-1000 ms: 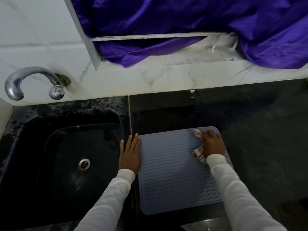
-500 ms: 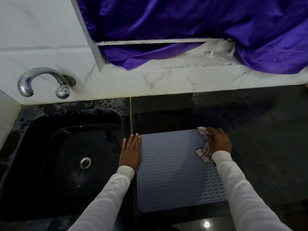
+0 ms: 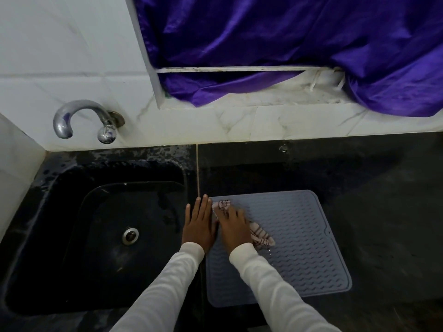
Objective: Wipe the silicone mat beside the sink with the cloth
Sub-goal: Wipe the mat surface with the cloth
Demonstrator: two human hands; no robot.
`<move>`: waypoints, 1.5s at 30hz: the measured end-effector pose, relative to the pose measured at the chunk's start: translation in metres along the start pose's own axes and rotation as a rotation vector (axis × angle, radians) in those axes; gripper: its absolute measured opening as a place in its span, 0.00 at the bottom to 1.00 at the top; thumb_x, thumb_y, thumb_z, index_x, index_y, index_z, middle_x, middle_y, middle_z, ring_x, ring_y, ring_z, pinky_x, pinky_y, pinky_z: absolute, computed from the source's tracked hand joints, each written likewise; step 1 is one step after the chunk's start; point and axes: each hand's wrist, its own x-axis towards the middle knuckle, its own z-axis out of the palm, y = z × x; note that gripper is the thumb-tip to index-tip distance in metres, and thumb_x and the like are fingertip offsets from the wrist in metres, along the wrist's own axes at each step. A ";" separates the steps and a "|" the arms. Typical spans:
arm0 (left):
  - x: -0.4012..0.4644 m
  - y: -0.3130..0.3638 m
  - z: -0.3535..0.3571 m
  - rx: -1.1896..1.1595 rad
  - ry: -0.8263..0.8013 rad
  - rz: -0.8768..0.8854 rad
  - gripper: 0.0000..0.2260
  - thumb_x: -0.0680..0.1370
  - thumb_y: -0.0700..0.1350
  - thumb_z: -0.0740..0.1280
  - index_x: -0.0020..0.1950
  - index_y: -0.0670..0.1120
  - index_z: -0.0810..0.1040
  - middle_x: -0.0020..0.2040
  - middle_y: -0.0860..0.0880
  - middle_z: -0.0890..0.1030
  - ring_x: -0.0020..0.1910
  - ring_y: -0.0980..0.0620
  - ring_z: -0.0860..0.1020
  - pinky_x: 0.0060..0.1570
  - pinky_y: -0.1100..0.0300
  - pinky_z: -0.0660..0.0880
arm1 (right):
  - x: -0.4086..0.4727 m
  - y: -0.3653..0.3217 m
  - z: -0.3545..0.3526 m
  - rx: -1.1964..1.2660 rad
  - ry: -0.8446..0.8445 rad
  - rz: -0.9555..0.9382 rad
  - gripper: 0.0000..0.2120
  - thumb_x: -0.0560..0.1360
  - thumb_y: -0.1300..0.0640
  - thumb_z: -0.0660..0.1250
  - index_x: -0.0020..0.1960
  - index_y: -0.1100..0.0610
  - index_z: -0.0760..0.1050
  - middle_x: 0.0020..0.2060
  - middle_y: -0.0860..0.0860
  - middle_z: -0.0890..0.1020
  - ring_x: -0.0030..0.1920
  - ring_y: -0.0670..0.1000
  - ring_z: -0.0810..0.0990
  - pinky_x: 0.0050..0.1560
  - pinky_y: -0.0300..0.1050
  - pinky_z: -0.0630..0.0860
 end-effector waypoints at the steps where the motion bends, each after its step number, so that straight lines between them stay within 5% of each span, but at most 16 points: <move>1: 0.000 0.000 0.000 -0.003 0.011 -0.001 0.27 0.82 0.54 0.48 0.79 0.45 0.56 0.79 0.47 0.55 0.78 0.48 0.51 0.75 0.45 0.43 | 0.000 -0.002 -0.003 -0.006 0.023 0.012 0.28 0.70 0.57 0.72 0.69 0.52 0.70 0.62 0.57 0.76 0.54 0.62 0.77 0.52 0.58 0.77; 9: 0.000 -0.003 0.006 0.039 0.018 -0.021 0.26 0.81 0.51 0.48 0.79 0.44 0.56 0.79 0.46 0.54 0.78 0.46 0.51 0.75 0.43 0.45 | 0.013 -0.004 0.017 0.021 -0.043 -0.031 0.27 0.74 0.56 0.69 0.71 0.54 0.68 0.69 0.54 0.71 0.62 0.60 0.73 0.58 0.56 0.76; 16: 0.001 -0.004 0.003 0.039 -0.012 -0.040 0.26 0.81 0.50 0.51 0.79 0.45 0.55 0.79 0.47 0.55 0.79 0.47 0.50 0.74 0.43 0.40 | 0.021 0.025 -0.015 -0.067 -0.168 -0.135 0.29 0.77 0.55 0.64 0.75 0.53 0.58 0.74 0.52 0.60 0.71 0.60 0.58 0.67 0.57 0.66; 24: -0.001 -0.005 0.001 0.012 -0.006 -0.027 0.26 0.82 0.50 0.46 0.79 0.45 0.52 0.80 0.47 0.53 0.79 0.47 0.48 0.75 0.44 0.39 | 0.005 0.142 -0.051 0.032 -0.189 0.181 0.21 0.80 0.56 0.59 0.73 0.48 0.65 0.74 0.53 0.61 0.74 0.61 0.54 0.70 0.60 0.62; 30: 0.001 -0.003 0.001 0.052 0.003 -0.028 0.26 0.82 0.49 0.46 0.79 0.43 0.56 0.79 0.46 0.57 0.78 0.47 0.52 0.75 0.44 0.41 | -0.010 0.226 -0.075 0.008 -0.083 0.320 0.13 0.77 0.47 0.65 0.60 0.43 0.75 0.64 0.55 0.67 0.61 0.65 0.71 0.61 0.58 0.71; 40: 0.001 0.001 -0.002 0.047 -0.023 -0.047 0.26 0.82 0.50 0.44 0.80 0.45 0.51 0.80 0.47 0.52 0.79 0.47 0.48 0.75 0.46 0.38 | -0.009 0.266 -0.072 -0.042 -0.026 0.439 0.14 0.77 0.48 0.62 0.61 0.45 0.76 0.54 0.53 0.71 0.59 0.60 0.67 0.51 0.58 0.74; 43: 0.000 0.000 -0.004 0.050 -0.024 -0.035 0.26 0.81 0.49 0.43 0.80 0.45 0.50 0.80 0.47 0.53 0.79 0.47 0.48 0.75 0.47 0.37 | -0.001 0.273 -0.069 0.013 -0.045 0.498 0.21 0.74 0.39 0.59 0.59 0.50 0.77 0.54 0.56 0.75 0.57 0.61 0.72 0.52 0.54 0.73; 45: -0.002 -0.001 -0.004 0.037 -0.033 -0.026 0.26 0.82 0.49 0.43 0.80 0.45 0.49 0.80 0.47 0.51 0.79 0.48 0.46 0.75 0.48 0.36 | 0.002 0.260 -0.074 0.058 -0.054 0.510 0.19 0.76 0.43 0.62 0.60 0.53 0.78 0.53 0.58 0.77 0.54 0.63 0.76 0.53 0.52 0.76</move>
